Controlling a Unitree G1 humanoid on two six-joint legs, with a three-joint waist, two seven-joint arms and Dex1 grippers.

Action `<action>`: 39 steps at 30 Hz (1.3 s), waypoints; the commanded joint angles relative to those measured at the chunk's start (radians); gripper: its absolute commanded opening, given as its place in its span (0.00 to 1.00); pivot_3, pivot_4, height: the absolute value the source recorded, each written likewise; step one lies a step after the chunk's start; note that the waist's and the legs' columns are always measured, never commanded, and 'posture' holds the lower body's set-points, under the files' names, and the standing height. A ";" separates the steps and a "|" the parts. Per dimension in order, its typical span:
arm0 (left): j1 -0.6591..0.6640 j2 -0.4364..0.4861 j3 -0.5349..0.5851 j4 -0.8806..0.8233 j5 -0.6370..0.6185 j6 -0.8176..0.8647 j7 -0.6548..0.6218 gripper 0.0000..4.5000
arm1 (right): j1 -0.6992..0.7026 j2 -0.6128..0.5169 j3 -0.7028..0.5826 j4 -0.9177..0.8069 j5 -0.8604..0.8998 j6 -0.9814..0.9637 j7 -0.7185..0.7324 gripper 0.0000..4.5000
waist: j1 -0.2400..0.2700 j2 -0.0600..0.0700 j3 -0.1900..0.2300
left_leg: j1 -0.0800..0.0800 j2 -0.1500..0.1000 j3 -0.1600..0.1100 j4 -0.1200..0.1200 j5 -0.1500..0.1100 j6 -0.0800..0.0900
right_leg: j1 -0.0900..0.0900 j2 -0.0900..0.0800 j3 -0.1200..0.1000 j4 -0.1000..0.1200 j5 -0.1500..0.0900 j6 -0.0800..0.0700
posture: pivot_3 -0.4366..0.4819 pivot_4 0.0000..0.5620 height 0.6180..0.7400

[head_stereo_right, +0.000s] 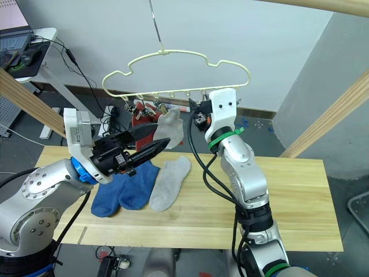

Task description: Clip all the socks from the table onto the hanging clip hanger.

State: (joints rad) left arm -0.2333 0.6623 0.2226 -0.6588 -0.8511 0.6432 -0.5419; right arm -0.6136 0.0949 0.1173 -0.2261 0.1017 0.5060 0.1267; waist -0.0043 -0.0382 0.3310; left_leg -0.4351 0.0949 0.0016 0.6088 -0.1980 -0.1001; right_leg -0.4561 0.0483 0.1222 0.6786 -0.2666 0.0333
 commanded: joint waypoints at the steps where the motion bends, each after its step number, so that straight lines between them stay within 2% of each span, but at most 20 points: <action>1: 0.001 -0.005 0.000 -0.036 0.003 -0.028 -0.003 0.60 | -0.022 0.012 -0.006 -0.024 0.016 -0.027 -0.004 0.51 | 0.000 0.000 0.000 | 0.000 0.000 0.000 0.000 0.000 0.000 | 0.000 0.000 0.000 0.000 0.000 0.000 | 0.58 0.64 1.00; 11: -0.007 -0.016 -0.009 -0.037 0.009 -0.029 0.002 0.60 | -0.031 0.025 -0.020 -0.009 0.025 -0.032 -0.002 0.51 | 0.000 0.000 0.000 | 0.000 0.000 0.000 0.000 0.000 0.000 | 0.000 0.000 0.000 0.000 0.000 0.000 | 0.58 0.64 1.00; 14: -0.006 -0.019 -0.015 -0.038 0.015 -0.030 0.004 0.60 | -0.031 0.030 -0.022 -0.008 0.029 -0.032 0.000 0.38 | 0.000 0.000 0.000 | 0.000 0.000 0.000 0.000 0.000 0.000 | 0.000 0.000 0.000 0.000 0.000 0.000 | 0.59 0.64 1.00; 17: -0.004 -0.019 -0.017 -0.040 0.016 -0.031 0.005 0.60 | -0.032 0.031 -0.023 -0.005 0.030 -0.033 0.001 0.16 | 0.000 0.000 0.000 | 0.000 0.000 0.000 0.000 0.000 0.000 | 0.000 0.000 0.000 0.000 0.000 0.000 | 0.59 0.64 1.00; 19: -0.002 -0.020 -0.018 -0.042 0.017 -0.031 0.006 0.60 | -0.034 0.030 -0.023 -0.003 0.032 -0.035 0.001 0.07 | 0.000 0.000 0.000 | 0.000 0.000 0.000 0.000 0.000 0.000 | 0.000 0.000 0.000 0.000 0.000 0.000 | 0.59 0.65 1.00; 21: 0.002 -0.023 -0.020 -0.046 0.021 -0.031 0.008 0.60 | -0.036 0.028 -0.024 0.001 0.035 -0.038 0.003 0.01 | 0.000 0.000 0.000 | 0.000 0.000 0.000 0.000 0.000 0.000 | 0.000 0.000 0.000 0.000 0.000 0.000 | 0.59 0.65 1.00; 24: 0.030 -0.026 -0.033 -0.042 0.038 -0.022 0.016 0.60 | -0.036 0.023 -0.029 0.003 0.046 -0.038 0.012 0.00 | 0.000 0.000 0.000 | 0.000 0.000 0.000 0.000 0.000 0.000 | 0.000 0.000 0.000 0.000 0.000 0.000 | 0.58 0.65 1.00; 27: 0.092 -0.034 -0.087 0.010 0.139 -0.012 0.065 0.60 | -0.034 0.011 -0.048 -0.002 0.095 -0.003 0.046 0.00 | 0.000 0.000 0.000 | 0.000 0.000 0.000 0.000 0.000 0.000 | 0.000 0.000 0.000 0.000 0.000 0.000 | 0.58 0.65 1.00; 30: 0.163 -0.054 -0.185 0.130 0.300 -0.049 0.109 0.60 | -0.040 -0.020 -0.073 -0.011 0.176 0.080 0.109 0.00 | -0.001 0.000 0.000 | 0.000 0.000 0.000 0.000 0.000 0.000 | 0.000 0.000 0.001 0.000 0.000 0.000 | 0.55 0.65 1.00; 32: 0.186 -0.068 -0.261 0.233 0.420 -0.141 0.103 0.60 | -0.041 -0.043 -0.091 -0.023 0.229 0.137 0.138 0.00 | -0.002 0.001 0.001 | 0.000 0.000 0.000 0.000 0.000 0.000 | 0.000 0.000 0.001 0.000 0.000 0.000 | 0.52 0.65 1.00; 35: 0.165 -0.089 -0.380 0.419 0.619 -0.315 0.102 0.78 | -0.038 -0.075 -0.119 -0.050 0.301 0.216 0.161 0.00 | -0.001 0.002 0.001 | 0.000 0.000 0.000 0.000 0.000 0.000 | 0.000 0.000 0.000 0.000 -0.001 -0.002 | 0.50 0.65 1.00; 38: 0.110 -0.145 -0.436 0.558 0.714 -0.397 0.115 0.99 | -0.033 -0.101 -0.126 -0.072 0.333 0.257 0.163 0.00 | 0.001 0.002 0.001 | 0.000 0.000 0.001 0.000 0.000 0.000 | 0.000 0.000 0.000 0.000 -0.001 -0.002 | 0.49 0.64 1.00; 39: 0.092 -0.167 -0.452 0.613 0.743 -0.423 0.120 0.99 | -0.032 -0.104 -0.129 -0.078 0.340 0.268 0.155 0.00 | 0.000 0.002 0.001 | 0.000 0.000 0.001 0.000 0.000 0.000 | 0.000 0.000 0.000 0.000 -0.001 -0.002 | 0.48 0.64 1.00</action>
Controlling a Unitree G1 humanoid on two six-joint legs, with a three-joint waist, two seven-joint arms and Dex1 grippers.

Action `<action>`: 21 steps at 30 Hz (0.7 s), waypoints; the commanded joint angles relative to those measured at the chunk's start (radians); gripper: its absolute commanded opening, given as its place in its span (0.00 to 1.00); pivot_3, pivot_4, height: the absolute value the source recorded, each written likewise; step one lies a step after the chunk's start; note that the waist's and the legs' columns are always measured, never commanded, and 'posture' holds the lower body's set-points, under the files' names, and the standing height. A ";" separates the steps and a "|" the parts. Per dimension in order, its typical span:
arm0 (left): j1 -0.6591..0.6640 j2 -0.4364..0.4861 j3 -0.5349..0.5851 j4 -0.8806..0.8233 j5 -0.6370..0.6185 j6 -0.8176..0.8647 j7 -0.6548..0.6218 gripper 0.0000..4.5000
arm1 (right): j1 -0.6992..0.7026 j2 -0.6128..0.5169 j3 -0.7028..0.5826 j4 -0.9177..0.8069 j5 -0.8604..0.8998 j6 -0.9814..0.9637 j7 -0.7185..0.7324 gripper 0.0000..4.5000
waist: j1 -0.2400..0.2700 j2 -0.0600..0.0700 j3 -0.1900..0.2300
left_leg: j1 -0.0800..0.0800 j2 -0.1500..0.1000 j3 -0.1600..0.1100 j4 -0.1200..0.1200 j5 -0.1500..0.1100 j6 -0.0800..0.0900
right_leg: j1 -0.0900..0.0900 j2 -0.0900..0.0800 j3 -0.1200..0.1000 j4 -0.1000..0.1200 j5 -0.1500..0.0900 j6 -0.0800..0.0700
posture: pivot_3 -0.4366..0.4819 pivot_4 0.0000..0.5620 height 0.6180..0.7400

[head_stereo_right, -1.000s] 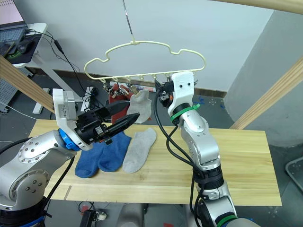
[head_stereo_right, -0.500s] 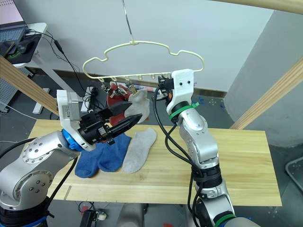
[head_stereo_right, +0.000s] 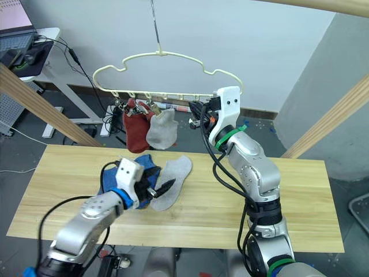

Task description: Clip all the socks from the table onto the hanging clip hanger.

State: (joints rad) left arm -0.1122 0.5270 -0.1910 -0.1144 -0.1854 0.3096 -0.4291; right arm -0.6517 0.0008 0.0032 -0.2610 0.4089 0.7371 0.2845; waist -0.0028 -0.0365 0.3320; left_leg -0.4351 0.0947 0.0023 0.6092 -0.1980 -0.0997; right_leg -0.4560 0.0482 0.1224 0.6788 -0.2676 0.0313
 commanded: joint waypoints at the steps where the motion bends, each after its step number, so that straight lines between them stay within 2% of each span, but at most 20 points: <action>1: -0.039 -0.047 -0.045 0.106 0.097 -0.110 0.010 0.99 | 0.007 -0.011 -0.017 -0.048 0.039 0.044 -0.010 0.00 | -0.003 0.000 0.000 | 0.000 0.000 0.000 0.000 0.000 0.000 | 0.000 0.000 0.000 0.000 0.000 0.000 | 0.48 0.64 1.00; 6: -0.079 -0.092 -0.068 0.265 0.162 -0.195 -0.028 0.99 | 0.007 -0.001 -0.026 -0.065 0.057 0.067 -0.055 0.00 | -0.010 0.000 0.000 | 0.000 0.000 0.000 0.000 0.000 0.000 | 0.000 0.000 0.000 0.001 0.000 0.000 | 0.47 0.63 1.00; 7: -0.085 -0.096 -0.070 0.287 0.167 -0.192 -0.040 0.95 | 0.009 0.001 -0.022 -0.069 0.059 0.070 -0.061 0.00 | -0.011 0.000 0.000 | 0.000 0.000 0.000 0.000 0.000 0.000 | 0.000 0.000 0.000 0.001 0.000 0.000 | 0.48 0.63 1.00; 10: -0.086 -0.102 -0.065 0.323 0.164 -0.188 -0.080 0.79 | 0.015 0.002 -0.015 -0.080 0.064 0.076 -0.070 0.00 | -0.015 0.000 0.000 | 0.000 0.000 0.000 0.000 0.000 0.000 | 0.000 0.000 0.000 0.001 0.000 0.000 | 0.47 0.62 1.00; 14: -0.065 -0.121 -0.029 0.307 0.115 -0.160 -0.120 0.52 | 0.014 -0.007 -0.013 -0.080 0.066 0.077 -0.070 0.00 | -0.017 0.000 -0.001 | 0.000 0.000 0.000 0.000 0.000 0.000 | 0.001 0.000 0.000 0.001 0.000 0.000 | 0.47 0.61 1.00; 19: -0.032 -0.129 0.003 0.240 0.080 -0.150 -0.159 0.20 | 0.004 -0.022 -0.053 -0.069 0.094 0.101 -0.081 0.00 | -0.021 0.000 -0.001 | 0.000 0.000 -0.001 0.000 0.000 0.000 | 0.002 0.000 -0.001 0.001 0.000 0.000 | 0.47 0.60 1.00; 21: -0.015 -0.154 0.029 0.188 0.021 -0.125 -0.178 0.06 | 0.003 -0.021 -0.070 -0.072 0.118 0.124 -0.093 0.00 | -0.022 0.000 -0.001 | 0.000 0.000 -0.001 0.000 0.000 0.000 | 0.002 0.000 -0.001 0.001 0.000 0.000 | 0.47 0.59 1.00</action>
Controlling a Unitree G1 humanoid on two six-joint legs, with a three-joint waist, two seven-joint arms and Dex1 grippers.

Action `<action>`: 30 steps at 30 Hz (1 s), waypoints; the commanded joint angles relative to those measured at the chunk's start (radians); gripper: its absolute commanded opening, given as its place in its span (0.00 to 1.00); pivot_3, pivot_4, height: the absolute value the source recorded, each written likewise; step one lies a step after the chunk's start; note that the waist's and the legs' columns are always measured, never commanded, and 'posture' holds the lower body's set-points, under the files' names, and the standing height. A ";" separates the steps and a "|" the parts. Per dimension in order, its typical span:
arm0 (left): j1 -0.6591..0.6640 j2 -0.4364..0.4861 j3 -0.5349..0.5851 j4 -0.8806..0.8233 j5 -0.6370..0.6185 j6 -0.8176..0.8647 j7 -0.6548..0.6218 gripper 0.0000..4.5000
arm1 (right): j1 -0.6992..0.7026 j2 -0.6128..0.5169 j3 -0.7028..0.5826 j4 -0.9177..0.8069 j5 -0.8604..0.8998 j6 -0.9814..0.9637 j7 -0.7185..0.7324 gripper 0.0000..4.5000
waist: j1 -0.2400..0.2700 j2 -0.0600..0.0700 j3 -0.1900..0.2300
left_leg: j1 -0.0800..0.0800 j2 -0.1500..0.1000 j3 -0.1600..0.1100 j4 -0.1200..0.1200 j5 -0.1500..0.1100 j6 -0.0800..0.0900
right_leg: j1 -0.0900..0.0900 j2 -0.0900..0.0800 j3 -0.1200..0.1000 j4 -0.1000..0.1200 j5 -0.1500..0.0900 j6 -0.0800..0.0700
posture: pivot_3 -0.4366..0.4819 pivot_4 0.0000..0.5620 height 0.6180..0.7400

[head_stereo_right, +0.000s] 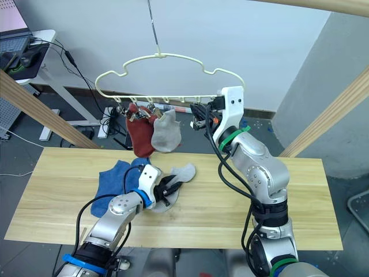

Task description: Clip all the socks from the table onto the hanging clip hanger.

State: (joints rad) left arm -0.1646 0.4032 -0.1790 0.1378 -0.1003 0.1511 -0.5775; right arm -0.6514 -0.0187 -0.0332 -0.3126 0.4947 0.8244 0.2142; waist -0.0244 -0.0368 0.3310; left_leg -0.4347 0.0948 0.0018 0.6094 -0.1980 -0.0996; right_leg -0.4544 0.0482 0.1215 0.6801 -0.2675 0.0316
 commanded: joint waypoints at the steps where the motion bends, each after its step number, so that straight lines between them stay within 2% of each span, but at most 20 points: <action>1: 0.044 -0.041 0.029 -0.084 -0.085 0.047 -0.035 0.01 | 0.002 -0.001 -0.039 -0.023 0.041 0.046 -0.027 0.00 | -0.001 0.000 0.000 | 0.000 0.000 0.000 0.000 0.000 0.000 | 0.000 0.000 0.000 0.000 0.000 0.000 | 0.47 0.59 1.00; 9: 0.073 -0.146 0.117 -0.343 -0.271 0.129 -0.004 0.01 | -0.016 0.043 -0.153 -0.014 0.179 0.176 -0.127 0.00 | -0.002 0.000 0.000 | 0.000 0.000 -0.001 0.000 0.000 0.000 | 0.000 0.000 0.000 0.000 0.000 0.001 | 0.47 0.60 1.00; 15: 0.063 -0.177 0.111 -0.501 -0.297 0.168 0.046 0.01 | -0.048 0.113 -0.281 0.021 0.316 0.278 -0.267 0.00 | -0.002 0.000 0.000 | 0.000 0.000 -0.002 0.001 0.000 0.000 | 0.002 0.000 -0.001 0.000 0.001 0.001 | 0.48 0.61 1.00; 21: 0.036 -0.217 0.113 -0.561 -0.321 0.218 0.116 0.01 | -0.070 0.144 -0.349 0.067 0.403 0.282 -0.370 0.00 | -0.002 -0.001 0.000 | 0.000 -0.001 -0.003 0.002 0.000 0.001 | 0.004 0.000 -0.002 -0.001 0.001 0.001 | 0.49 0.61 1.00; 30: 0.046 -0.207 0.124 -0.596 -0.322 0.219 0.146 0.01 | -0.071 0.116 -0.357 0.090 0.493 0.260 -0.456 0.00 | -0.002 -0.001 0.000 | 0.000 -0.001 -0.004 0.003 0.000 0.001 | 0.005 0.000 -0.003 -0.001 0.001 0.001 | 0.48 0.62 1.00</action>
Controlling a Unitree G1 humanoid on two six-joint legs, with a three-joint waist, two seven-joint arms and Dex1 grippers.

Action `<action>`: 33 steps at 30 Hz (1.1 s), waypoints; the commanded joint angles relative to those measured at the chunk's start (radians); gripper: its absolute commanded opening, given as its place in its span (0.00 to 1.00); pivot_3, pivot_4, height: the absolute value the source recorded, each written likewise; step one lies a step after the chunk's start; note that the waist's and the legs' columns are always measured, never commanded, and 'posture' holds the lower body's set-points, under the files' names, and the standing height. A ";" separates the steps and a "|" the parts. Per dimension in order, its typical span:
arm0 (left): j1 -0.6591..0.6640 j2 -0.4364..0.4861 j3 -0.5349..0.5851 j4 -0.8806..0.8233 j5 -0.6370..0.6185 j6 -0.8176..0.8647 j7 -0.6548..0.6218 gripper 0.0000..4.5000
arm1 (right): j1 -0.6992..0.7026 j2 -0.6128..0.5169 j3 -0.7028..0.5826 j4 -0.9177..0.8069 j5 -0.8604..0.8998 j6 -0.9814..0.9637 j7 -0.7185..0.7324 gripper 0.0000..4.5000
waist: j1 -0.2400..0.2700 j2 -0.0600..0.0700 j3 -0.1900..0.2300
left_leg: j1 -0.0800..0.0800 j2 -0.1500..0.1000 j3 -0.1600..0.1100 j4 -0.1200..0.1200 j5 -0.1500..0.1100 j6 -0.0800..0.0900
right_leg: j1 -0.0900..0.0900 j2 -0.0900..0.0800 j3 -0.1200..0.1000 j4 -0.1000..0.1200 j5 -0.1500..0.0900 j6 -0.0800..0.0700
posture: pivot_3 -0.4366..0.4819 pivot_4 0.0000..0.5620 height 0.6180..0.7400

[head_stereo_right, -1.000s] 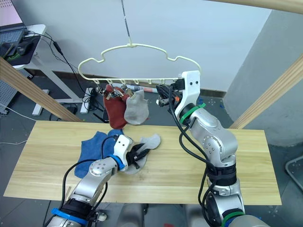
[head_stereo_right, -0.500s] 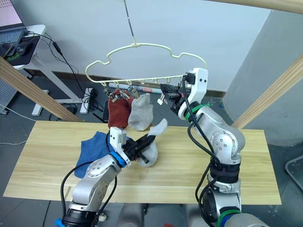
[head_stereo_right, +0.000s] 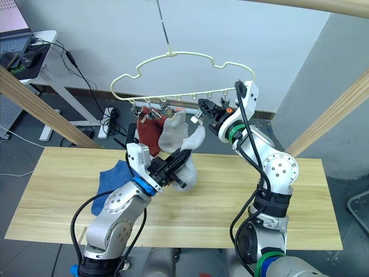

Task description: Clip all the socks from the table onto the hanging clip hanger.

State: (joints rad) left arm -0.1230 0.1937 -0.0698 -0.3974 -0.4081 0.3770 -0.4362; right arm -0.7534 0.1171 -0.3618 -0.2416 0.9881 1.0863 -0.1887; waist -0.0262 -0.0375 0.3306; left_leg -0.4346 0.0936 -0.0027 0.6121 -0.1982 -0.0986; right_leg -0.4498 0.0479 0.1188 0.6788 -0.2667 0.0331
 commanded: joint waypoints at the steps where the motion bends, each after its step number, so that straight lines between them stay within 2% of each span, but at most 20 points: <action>1: 0.002 0.005 0.017 -0.063 -0.016 -0.007 0.007 0.01 | 0.032 -0.024 -0.027 0.022 0.006 -0.006 -0.059 0.00 | 0.000 0.000 0.000 | 0.000 0.000 0.000 0.000 0.000 0.000 | 0.000 0.000 0.000 0.000 0.000 0.000 | 0.48 0.62 1.00; 11: -0.036 -0.001 0.032 -0.051 -0.013 -0.011 0.025 0.01 | 0.047 -0.047 0.001 0.037 0.047 -0.038 -0.087 0.00 | 0.000 0.000 0.000 | 0.000 0.000 -0.001 0.000 0.000 0.000 | 0.000 0.000 -0.001 0.000 0.000 0.000 | 0.48 0.62 1.00; 20: -0.081 -0.033 -0.008 -0.016 0.006 -0.030 0.034 0.01 | 0.048 -0.038 0.046 0.020 0.100 -0.046 -0.111 0.00 | 0.000 0.000 0.000 | 0.000 0.000 -0.001 0.000 0.000 0.000 | 0.000 0.000 -0.001 0.000 0.000 0.000 | 0.48 0.63 1.00; 23: -0.099 -0.049 -0.008 -0.004 0.012 -0.036 0.044 0.00 | 0.059 -0.048 0.058 0.012 0.111 -0.048 -0.107 0.21 | 0.000 0.000 0.000 | 0.000 0.000 -0.001 0.000 0.000 0.000 | 0.000 0.000 -0.001 -0.001 0.000 0.000 | 0.48 0.63 1.00; 30: -0.080 -0.035 -0.017 0.001 0.037 -0.032 0.048 0.00 | 0.061 -0.091 0.054 -0.027 0.170 -0.078 -0.084 0.79 | -0.006 0.000 0.000 | -0.001 0.000 0.001 -0.001 0.000 0.000 | -0.001 0.000 0.001 -0.001 0.000 0.000 | 0.47 0.64 1.00; 31: -0.081 -0.033 -0.014 0.008 0.033 -0.029 0.043 0.12 | 0.060 -0.101 0.059 -0.043 0.186 -0.077 -0.069 0.87 | -0.007 0.000 0.000 | -0.001 0.001 0.001 -0.001 0.000 0.000 | -0.002 0.000 0.001 -0.002 0.000 0.000 | 0.46 0.65 1.00; 32: -0.084 -0.033 -0.011 0.016 0.030 -0.027 0.038 0.19 | 0.062 -0.113 0.066 -0.064 0.204 -0.071 -0.056 0.95 | -0.007 0.001 0.001 | -0.001 0.001 0.002 -0.002 0.000 0.000 | -0.002 0.000 0.001 -0.002 0.000 0.000 | 0.46 0.65 1.00; 33: -0.088 -0.032 -0.010 0.024 0.027 -0.025 0.034 0.25 | 0.066 -0.121 0.072 -0.081 0.221 -0.069 -0.054 0.95 | -0.008 0.001 0.001 | -0.001 0.001 0.002 -0.002 0.000 0.000 | -0.002 0.000 0.001 -0.002 0.000 0.000 | 0.45 0.65 1.00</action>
State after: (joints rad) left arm -0.2083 0.1591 -0.0800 -0.3664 -0.3754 0.3633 -0.3877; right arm -0.6803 0.0026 -0.2932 -0.2420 1.1556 1.0256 -0.2663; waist -0.0339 -0.0368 0.3314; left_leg -0.4356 0.0942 -0.0009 0.6101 -0.1983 -0.0983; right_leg -0.4523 0.0484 0.1203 0.6771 -0.2668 0.0332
